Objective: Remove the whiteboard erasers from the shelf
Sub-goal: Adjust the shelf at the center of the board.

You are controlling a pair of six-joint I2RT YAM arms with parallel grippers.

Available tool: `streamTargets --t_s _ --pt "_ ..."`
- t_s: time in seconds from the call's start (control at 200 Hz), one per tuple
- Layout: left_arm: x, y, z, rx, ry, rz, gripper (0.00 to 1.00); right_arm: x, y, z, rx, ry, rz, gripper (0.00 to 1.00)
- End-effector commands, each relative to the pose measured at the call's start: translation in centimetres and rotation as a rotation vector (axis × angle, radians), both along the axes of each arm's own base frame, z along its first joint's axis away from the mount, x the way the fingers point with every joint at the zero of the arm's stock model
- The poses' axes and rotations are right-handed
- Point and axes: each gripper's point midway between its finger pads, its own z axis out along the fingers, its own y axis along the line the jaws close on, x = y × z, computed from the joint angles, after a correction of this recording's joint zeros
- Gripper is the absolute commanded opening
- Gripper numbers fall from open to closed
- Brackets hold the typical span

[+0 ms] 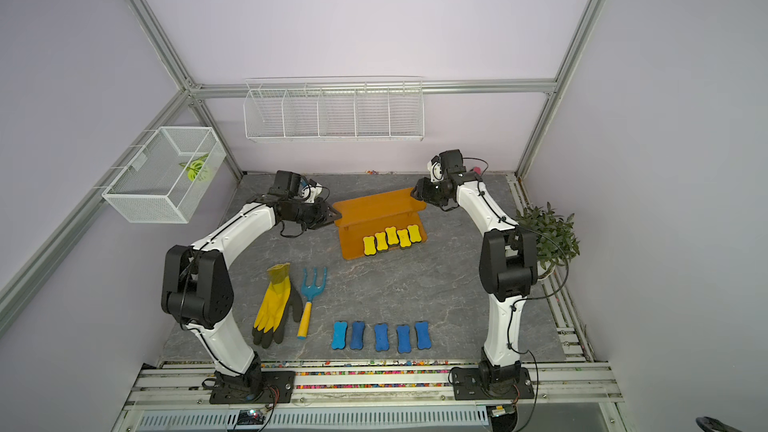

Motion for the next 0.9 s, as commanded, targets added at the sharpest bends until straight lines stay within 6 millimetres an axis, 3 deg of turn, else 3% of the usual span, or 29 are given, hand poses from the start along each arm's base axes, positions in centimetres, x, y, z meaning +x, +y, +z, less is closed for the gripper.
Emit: streamTargets --t_s 0.0,0.175,0.295,0.34,0.45,0.525,0.73,0.895 --pt "-0.5 -1.5 2.5 -0.045 -0.095 -0.055 0.30 -0.5 3.6 0.8 0.046 -0.008 0.104 0.54" --pt "-1.5 -1.2 1.9 -0.048 -0.084 -0.048 0.30 0.0 4.8 0.8 0.045 -0.007 0.125 0.54" --pt "-1.6 -0.7 1.5 -0.014 -0.086 -0.035 0.31 0.3 4.4 0.8 0.022 -0.011 0.122 0.54" --pt "-1.4 -0.5 1.8 -0.005 -0.102 -0.030 0.34 0.5 3.9 1.1 0.020 -0.014 0.114 0.54" --pt "-1.1 0.1 3.6 0.018 -0.176 -0.012 0.55 0.8 2.0 2.2 0.029 -0.024 0.090 0.55" --pt "-0.8 0.7 4.4 0.043 -0.207 0.007 0.61 0.9 0.3 3.3 0.026 -0.037 0.062 0.55" --pt "-0.2 1.9 3.3 0.084 -0.164 0.053 0.59 -0.4 -3.6 4.5 0.011 -0.071 -0.016 0.56" --pt "-0.2 1.9 2.1 0.095 -0.127 0.051 0.53 -3.0 -5.0 2.3 -0.008 -0.059 -0.064 0.53"
